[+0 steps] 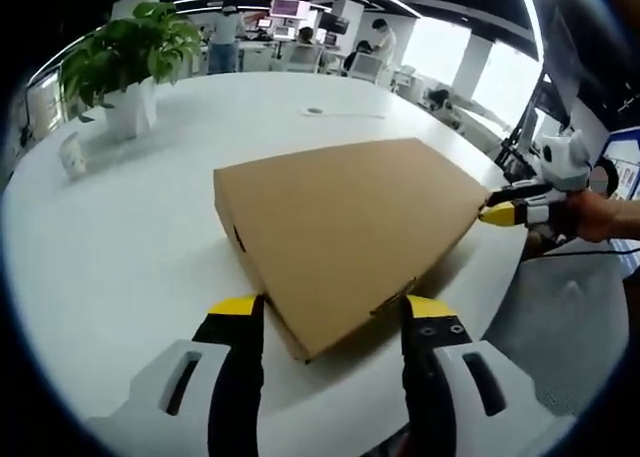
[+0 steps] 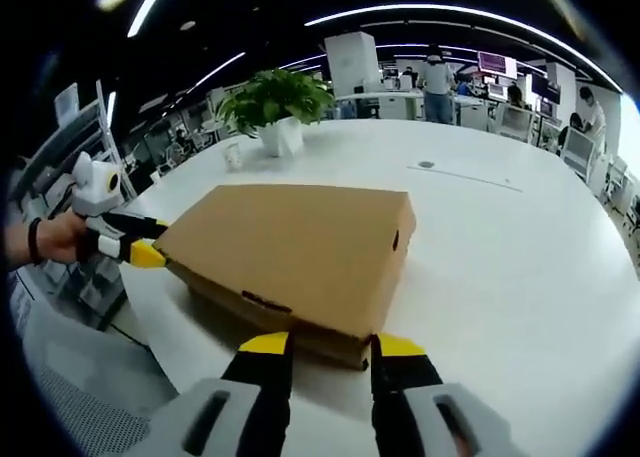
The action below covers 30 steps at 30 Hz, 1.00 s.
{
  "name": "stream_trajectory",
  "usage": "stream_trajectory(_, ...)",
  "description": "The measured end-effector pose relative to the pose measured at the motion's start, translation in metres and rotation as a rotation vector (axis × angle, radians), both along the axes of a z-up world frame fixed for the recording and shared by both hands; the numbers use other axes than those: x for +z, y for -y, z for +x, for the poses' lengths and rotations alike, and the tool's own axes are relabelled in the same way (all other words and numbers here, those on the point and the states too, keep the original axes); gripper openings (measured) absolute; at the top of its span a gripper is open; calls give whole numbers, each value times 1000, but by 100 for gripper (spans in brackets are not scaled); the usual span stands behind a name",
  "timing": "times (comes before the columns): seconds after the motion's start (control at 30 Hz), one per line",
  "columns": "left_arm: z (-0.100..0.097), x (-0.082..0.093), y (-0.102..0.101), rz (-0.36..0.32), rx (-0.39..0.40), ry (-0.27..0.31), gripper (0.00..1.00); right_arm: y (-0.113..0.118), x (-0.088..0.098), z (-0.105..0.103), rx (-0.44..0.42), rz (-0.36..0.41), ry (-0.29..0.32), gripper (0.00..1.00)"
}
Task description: Operate the shoe box by opening the lid, removing the specified soft item, and placing it in the target area until the item is outside and the box remains undamaged.
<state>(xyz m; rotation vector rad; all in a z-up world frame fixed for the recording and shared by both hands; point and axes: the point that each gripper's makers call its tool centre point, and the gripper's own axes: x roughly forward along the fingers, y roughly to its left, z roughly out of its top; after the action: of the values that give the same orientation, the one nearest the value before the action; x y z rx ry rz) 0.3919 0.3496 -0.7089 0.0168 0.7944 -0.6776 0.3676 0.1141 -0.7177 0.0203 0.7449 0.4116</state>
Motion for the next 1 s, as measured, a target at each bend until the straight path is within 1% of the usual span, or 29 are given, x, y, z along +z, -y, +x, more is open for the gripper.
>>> stream_trajectory(0.4,0,11,-1,-14,10,10,52,2,14,3,-6,24,20,27)
stream_trajectory(0.67,1,21,-1,-55,43,15,52,4,21,6,-11,32,35,27)
stream_trajectory(0.83,1,30,-1,-82,62,27,51,6,33,11,-8,46,68,27)
stream_trajectory(0.9,2,32,-1,-104,75,25,51,7,36,13,-13,71,78,27)
stream_trajectory(1.0,3,35,-1,-117,82,25,51,7,38,15,-5,73,95,27)
